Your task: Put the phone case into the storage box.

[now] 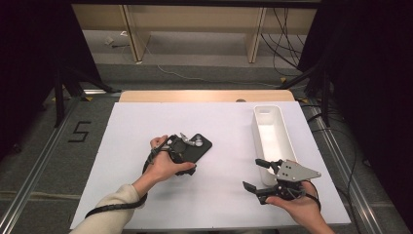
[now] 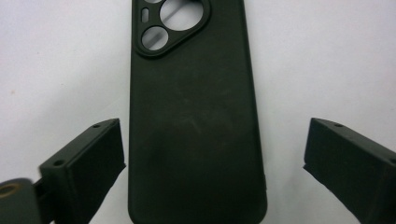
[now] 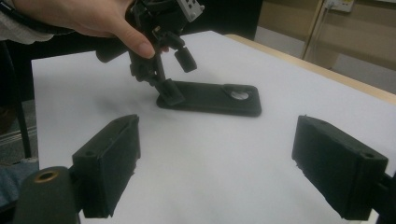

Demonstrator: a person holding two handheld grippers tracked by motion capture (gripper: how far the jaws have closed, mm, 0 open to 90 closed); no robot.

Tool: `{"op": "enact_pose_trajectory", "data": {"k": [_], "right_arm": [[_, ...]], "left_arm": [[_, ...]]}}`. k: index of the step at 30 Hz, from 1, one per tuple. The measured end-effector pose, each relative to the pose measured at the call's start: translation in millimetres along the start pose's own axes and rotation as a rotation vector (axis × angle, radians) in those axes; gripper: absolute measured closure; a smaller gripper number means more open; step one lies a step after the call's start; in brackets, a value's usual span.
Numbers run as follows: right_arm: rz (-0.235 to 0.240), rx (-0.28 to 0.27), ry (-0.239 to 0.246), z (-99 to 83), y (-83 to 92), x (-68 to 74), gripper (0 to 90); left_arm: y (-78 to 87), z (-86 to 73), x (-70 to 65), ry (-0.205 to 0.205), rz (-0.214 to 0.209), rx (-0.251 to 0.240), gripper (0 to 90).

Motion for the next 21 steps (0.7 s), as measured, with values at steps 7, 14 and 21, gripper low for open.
{"op": "enact_pose_trajectory", "data": {"k": [7,14,21], "right_arm": [[-0.002,0.000,0.000,0.2,-0.3,0.0,16.5],[-0.001,-0.002,0.001,0.3,-0.1,-0.2,16.5],[-0.002,0.000,0.003,0.4,-0.2,0.1,16.5]], "left_arm": [[-8.6,1.3,4.5,-0.043,-0.028,0.056,0.1],[-14.0,2.9,7.5,-0.052,-0.039,0.082,0.3],[-18.9,4.6,11.5,-0.049,-0.041,0.103,1.8]]}}
Point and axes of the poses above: each handheld gripper's, and its own axes: y roughly backward along the jaws, z roughly out of its top, x roughly to its left, the point moved 5 cm from there along -y, roughly forward along the jaws, and after that the axes turned 5 degrees about z, right-handed, at the moved point
